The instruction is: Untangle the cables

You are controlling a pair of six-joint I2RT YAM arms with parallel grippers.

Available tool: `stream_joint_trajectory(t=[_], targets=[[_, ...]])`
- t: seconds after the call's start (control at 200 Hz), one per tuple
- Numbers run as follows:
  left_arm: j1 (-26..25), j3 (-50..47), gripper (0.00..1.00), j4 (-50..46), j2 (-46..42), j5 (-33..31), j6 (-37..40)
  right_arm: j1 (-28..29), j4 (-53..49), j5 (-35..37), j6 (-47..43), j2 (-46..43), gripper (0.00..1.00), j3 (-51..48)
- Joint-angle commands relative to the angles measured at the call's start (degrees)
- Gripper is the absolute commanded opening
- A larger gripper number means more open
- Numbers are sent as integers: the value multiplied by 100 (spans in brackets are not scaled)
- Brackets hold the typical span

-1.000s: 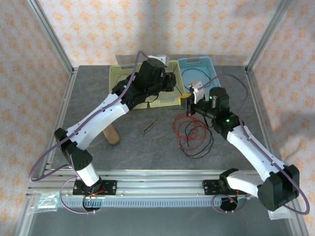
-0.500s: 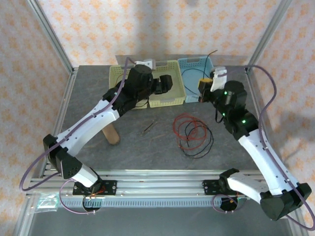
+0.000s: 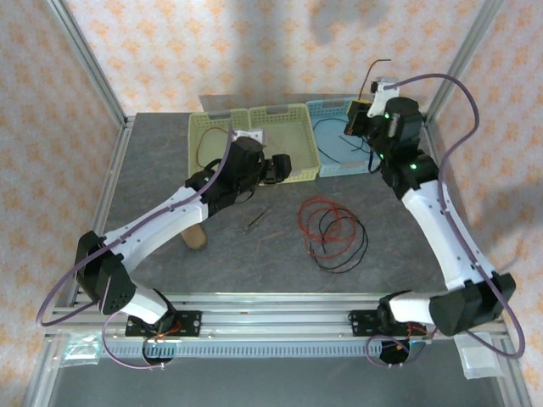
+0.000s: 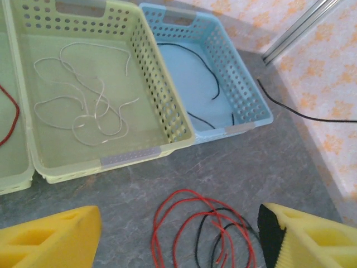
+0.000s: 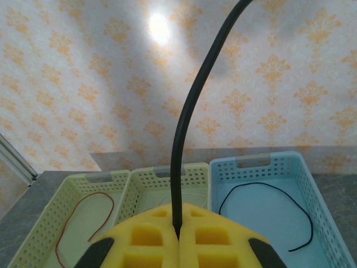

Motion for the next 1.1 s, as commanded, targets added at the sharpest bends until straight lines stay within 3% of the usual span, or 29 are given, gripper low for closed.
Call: stream_joint_trajectory(t=[0.0,0.13,0.19,0.255,0.355,0.531,0.716,0.921,1.096], targets=[[-96,-170,79,469,-83,-187,-53,-101,419,231,142,413,0,343],[-204,-283,80,491,-17,-280,-142,-212,1078,359,252,1052,0,370],[-253,-276,80,400,39,-441,-160,-235,957,341,281,1536,0,732],[-321,-293,88,294,63,-733,-163,-241,815,360,265,2024,0,1114],[-353,-358,88,231,34,-977,-387,-258,714,377,267,2675,0,1544],[-384,-618,90,453,-209,-1273,-370,-429,-1,270,276,3871,0,2479],[-406,-1131,99,1043,-674,-1552,-227,-601,-1245,-158,164,5168,0,3639],[-415,-1205,99,1001,-815,-1706,-227,-646,-1707,-534,244,5798,17,3972],[-415,-867,99,450,-473,-1638,-306,-687,-1602,-606,370,5713,41,4002]])
